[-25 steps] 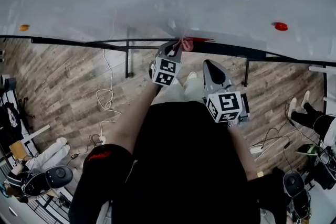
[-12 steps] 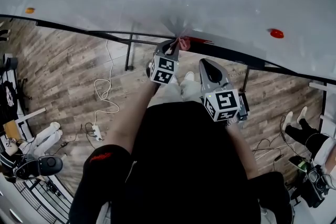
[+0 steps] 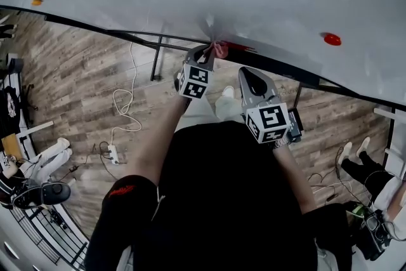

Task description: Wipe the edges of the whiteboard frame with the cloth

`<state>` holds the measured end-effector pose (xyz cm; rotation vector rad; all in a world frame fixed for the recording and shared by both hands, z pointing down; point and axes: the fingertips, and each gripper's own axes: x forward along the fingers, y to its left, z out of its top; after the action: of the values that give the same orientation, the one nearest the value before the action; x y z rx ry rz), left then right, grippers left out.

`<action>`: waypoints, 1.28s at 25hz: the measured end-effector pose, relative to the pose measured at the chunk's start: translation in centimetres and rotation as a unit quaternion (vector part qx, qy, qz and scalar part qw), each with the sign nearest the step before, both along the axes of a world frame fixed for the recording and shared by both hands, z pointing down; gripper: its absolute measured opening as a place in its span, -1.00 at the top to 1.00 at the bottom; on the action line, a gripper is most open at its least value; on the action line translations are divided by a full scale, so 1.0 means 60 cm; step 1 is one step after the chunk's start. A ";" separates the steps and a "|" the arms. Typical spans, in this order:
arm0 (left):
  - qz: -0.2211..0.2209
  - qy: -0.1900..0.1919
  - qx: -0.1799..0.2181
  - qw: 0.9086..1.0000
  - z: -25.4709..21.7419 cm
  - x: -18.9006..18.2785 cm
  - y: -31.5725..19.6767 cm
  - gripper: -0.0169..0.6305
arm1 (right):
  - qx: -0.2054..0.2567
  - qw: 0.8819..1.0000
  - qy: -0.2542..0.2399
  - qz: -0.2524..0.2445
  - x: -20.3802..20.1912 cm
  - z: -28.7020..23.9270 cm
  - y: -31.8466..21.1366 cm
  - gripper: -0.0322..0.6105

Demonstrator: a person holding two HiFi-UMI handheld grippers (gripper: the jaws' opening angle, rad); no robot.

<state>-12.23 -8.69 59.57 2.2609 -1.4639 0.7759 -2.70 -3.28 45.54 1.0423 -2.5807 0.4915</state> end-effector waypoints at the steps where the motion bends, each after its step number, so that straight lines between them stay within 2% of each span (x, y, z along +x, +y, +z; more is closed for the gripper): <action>1: -0.001 0.001 0.000 1.000 0.000 0.000 0.002 0.90 | -0.001 1.000 0.003 -0.001 0.001 0.001 0.003 0.89; 10: 0.017 0.004 -0.008 1.000 0.006 -0.003 0.003 0.90 | -0.008 0.999 0.006 0.042 -0.015 0.016 -0.014 0.89; 19: 0.054 0.019 -0.010 0.998 0.010 -0.008 0.001 0.90 | -0.013 0.998 0.030 0.059 -0.049 0.029 0.008 0.89; 32: 0.065 0.018 -0.014 0.998 0.016 -0.049 -0.012 0.90 | -0.014 0.996 0.042 0.082 -0.082 0.030 0.009 0.89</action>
<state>-15.15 -9.42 60.54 2.3551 -1.2915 0.7835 -7.62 -2.74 47.34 1.2445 -2.4195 0.5101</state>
